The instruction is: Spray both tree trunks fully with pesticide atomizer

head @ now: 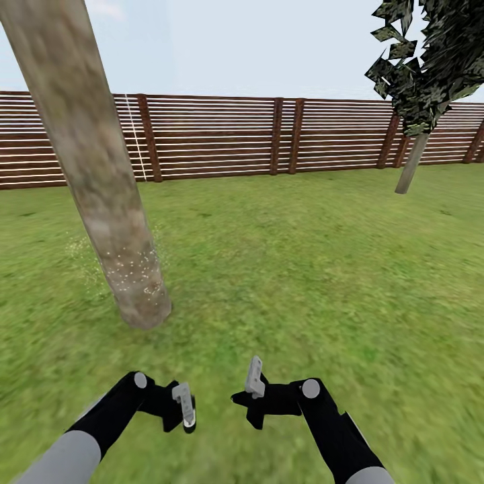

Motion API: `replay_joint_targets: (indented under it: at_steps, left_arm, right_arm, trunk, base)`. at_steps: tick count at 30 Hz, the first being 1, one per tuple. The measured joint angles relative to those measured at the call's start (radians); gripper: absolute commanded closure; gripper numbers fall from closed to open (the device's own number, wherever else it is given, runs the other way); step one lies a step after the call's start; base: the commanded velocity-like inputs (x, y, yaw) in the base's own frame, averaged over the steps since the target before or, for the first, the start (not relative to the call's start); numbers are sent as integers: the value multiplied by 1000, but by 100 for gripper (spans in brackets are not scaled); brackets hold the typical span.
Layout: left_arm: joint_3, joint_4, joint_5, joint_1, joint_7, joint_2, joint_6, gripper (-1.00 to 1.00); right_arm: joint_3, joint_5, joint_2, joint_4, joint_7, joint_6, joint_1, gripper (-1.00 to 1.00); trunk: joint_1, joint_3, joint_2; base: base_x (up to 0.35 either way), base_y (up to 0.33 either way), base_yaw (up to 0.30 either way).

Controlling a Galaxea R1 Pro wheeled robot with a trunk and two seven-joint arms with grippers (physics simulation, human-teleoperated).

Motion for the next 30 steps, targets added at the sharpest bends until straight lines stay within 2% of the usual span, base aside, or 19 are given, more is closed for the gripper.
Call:
replay_joint_targets:
  at_steps: [6,10,13,16,20,23,30]
  left_arm:
    - [-9,-2,-3,16,-1,-13,-7,100]
    - [-49,-2,-1,17,-4,-18,-10,100]
    - [-53,-3,0,17,-36,-20,-11,100]
    - [-54,-4,1,17,-41,-21,-12,100]
    - [-54,-7,2,17,-41,-36,-12,100]
    - [-54,-8,3,17,-41,-60,-12,100]
    - [-59,-9,3,17,-43,-76,-15,100]
  right_arm:
    - [0,3,-1,0,-1,0,0,100]
    - [0,3,-2,0,-2,0,0,100]
    - [0,3,-2,0,-2,0,0,100]
    - [0,3,-2,0,-2,0,0,100]
    - [0,3,-2,0,-2,0,0,100]
    - [0,4,-2,0,-2,0,0,100]
    - [-3,6,-5,1,-2,-1,0,100]
  trunk:
    - [0,0,0]
    - [0,0,0]
    - [0,0,0]
    - [0,0,0]
    - [0,0,0]
    - [0,0,0]
    - [0,0,0]
  base:
    - [0,0,0]
    - [0,0,0]
    - [0,0,0]
    - [0,0,0]
    - [0,0,0]
    - [0,0,0]
    - [0,0,0]
